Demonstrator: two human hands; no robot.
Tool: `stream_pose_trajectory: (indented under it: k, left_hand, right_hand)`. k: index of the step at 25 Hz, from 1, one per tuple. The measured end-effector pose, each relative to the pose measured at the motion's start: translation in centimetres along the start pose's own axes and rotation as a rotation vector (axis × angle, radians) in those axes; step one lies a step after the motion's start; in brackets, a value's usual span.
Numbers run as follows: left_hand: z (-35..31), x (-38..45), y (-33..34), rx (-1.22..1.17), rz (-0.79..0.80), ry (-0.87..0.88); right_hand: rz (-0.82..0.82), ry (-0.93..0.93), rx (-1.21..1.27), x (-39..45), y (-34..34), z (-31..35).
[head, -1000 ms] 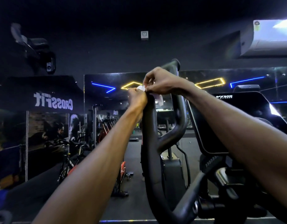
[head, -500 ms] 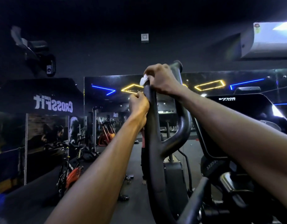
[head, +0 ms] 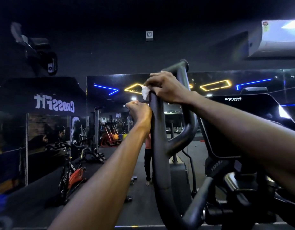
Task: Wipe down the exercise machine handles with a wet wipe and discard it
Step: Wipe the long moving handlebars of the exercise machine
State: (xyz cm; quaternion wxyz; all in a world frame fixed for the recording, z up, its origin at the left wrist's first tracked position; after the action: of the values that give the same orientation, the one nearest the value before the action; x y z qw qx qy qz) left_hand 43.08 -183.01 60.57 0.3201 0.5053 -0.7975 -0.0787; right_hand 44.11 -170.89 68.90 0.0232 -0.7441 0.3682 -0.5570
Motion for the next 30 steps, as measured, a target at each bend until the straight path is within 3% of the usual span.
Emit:
stream_pose_trajectory:
  k: [4,7,11,13,16,18,20,22,24,27,30]
  left_hand:
    - [0.5,-0.7,-0.4,-0.081,0.024,-0.011]
    - [1.0,-0.9,-0.5,-0.142,0.02,-0.068]
    - [1.0,-1.6,-0.8,-0.157,0.072,-0.077]
    - [1.2,-1.9,-0.8,-0.152,0.108,-0.103]
    - [0.8,-2.4,-0.6,-0.092,0.156,-0.081]
    - [0.6,-2.4,-0.6,-0.039,0.161,-0.053]
    - [0.5,-2.4,-0.5,-0.018,0.169,-0.041]
    - [0.4,-2.4,-0.6,-0.007,0.169,-0.031]
    - [0.5,-2.4,-0.7,0.002,0.155,-0.022]
    - [0.6,-2.4,-0.8,0.001,0.141,-0.014]
    - [0.7,-2.3,-0.9,0.01,0.129,-0.019]
  right_hand:
    - [0.097,-0.212,-0.021,-3.0,1.4,1.9]
    - [0.008,-0.066,-0.026,-2.9,0.6,0.9]
    - [-0.002,-0.084,-0.137,-2.9,0.7,1.0]
    - [-0.074,0.071,-0.067,-1.6,-0.7,-0.7]
    - [0.043,-0.03,-0.017,0.0,-1.3,-0.7]
    - [-0.015,-0.033,-0.072,1.0,-2.3,-1.4]
    - [-0.157,0.17,-0.103,2.1,-4.3,-4.8]
    - [-0.149,0.347,-0.115,2.1,-4.3,-7.0]
    - [-0.089,0.338,-0.122,1.3,-2.9,-6.1]
    - [-0.09,0.162,-0.002,-0.6,-1.3,-3.2]
    - [-0.112,0.173,0.047,-1.4,-1.5,-2.1]
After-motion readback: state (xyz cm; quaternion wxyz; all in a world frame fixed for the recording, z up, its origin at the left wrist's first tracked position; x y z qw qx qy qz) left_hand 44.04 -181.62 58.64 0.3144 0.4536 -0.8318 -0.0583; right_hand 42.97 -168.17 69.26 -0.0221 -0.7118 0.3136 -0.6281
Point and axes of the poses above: each hand's wrist, its own x-axis towards the middle knuckle, its own y-axis out of the palm, z = x × y, the point moved 6 cm from there along x, towards the middle knuckle, and after that the axes turned 4 degrees about -z, right-handed, at the moved point
